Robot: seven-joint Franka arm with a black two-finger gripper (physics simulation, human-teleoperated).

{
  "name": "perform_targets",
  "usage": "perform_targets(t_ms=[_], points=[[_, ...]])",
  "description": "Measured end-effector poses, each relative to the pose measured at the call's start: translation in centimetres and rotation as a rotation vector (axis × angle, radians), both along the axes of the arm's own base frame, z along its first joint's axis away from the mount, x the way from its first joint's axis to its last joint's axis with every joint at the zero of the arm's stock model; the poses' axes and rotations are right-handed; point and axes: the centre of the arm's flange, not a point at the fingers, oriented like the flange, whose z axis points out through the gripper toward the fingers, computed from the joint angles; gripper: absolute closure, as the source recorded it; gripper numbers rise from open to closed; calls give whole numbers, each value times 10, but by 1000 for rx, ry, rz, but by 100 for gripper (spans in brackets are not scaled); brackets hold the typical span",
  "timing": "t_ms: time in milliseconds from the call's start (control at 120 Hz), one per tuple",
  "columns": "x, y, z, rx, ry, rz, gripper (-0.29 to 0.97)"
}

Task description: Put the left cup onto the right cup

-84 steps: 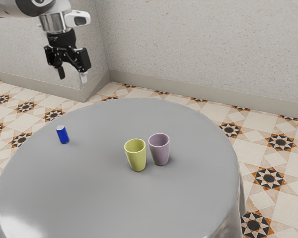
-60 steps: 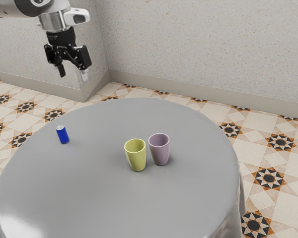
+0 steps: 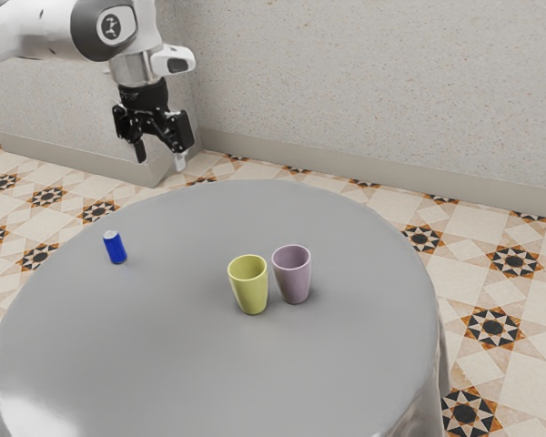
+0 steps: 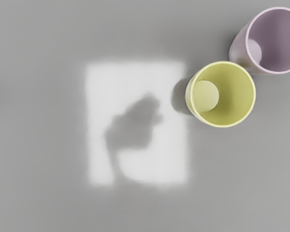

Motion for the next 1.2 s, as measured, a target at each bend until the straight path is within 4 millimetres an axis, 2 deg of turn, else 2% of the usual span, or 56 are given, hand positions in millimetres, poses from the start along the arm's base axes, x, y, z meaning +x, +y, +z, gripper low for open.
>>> perform_targets(t_ms=[192, 342, 642, 825, 1200], points=[[23, -13, -44, 4, 32, -23, 2], [36, -22, -69, 5, 36, -36, 2], [52, -35, -102, 9, 39, -57, 2], [60, -51, -118, 11, 16, -147, 2], [77, -51, -155, 10, -40, -366, 2]])
